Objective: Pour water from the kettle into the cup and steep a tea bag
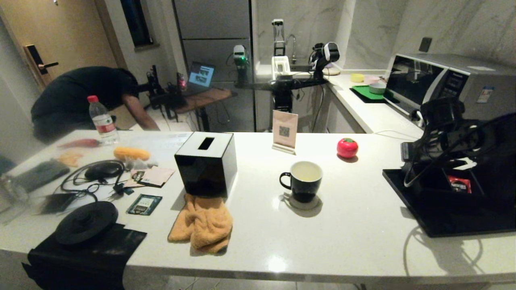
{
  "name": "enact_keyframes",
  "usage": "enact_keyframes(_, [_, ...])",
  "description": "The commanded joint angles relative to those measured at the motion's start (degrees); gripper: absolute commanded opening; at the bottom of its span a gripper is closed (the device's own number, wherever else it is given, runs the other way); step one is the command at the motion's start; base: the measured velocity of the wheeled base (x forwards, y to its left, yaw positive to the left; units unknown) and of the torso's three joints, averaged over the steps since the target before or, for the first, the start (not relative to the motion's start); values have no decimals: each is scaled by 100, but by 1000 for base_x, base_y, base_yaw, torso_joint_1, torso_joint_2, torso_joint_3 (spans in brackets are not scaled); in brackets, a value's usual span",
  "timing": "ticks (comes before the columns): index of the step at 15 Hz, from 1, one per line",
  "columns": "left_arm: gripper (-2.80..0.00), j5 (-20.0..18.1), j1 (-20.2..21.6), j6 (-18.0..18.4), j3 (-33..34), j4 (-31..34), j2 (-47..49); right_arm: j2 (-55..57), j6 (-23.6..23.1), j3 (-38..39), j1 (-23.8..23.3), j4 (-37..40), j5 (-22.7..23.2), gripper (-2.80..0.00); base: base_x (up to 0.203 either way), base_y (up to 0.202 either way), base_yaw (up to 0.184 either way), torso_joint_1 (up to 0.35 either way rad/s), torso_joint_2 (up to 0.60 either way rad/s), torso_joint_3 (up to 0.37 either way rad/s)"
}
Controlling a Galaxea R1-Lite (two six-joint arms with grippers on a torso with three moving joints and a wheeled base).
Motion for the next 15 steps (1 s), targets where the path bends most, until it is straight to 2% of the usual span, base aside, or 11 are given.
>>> enact_keyframes(1, [-280, -1, 0, 1, 0, -1, 0, -168, 2, 34, -1, -2, -12, -280, 0, 0, 0, 0, 0, 0])
enact_keyframes(6, [-280, -1, 0, 1, 0, -1, 0, -571, -6, 136, 78, -38, -7, -280, 0, 0, 0, 0, 0, 0])
enact_keyframes(10, [-280, -1, 0, 1, 0, -1, 0, -1021, -31, 510, 229, -127, -6, -280, 0, 0, 0, 0, 0, 0])
enact_keyframes(15, [-280, -1, 0, 1, 0, -1, 0, -1683, -13, 1205, 501, -874, 14, -280, 0, 0, 0, 0, 0, 0])
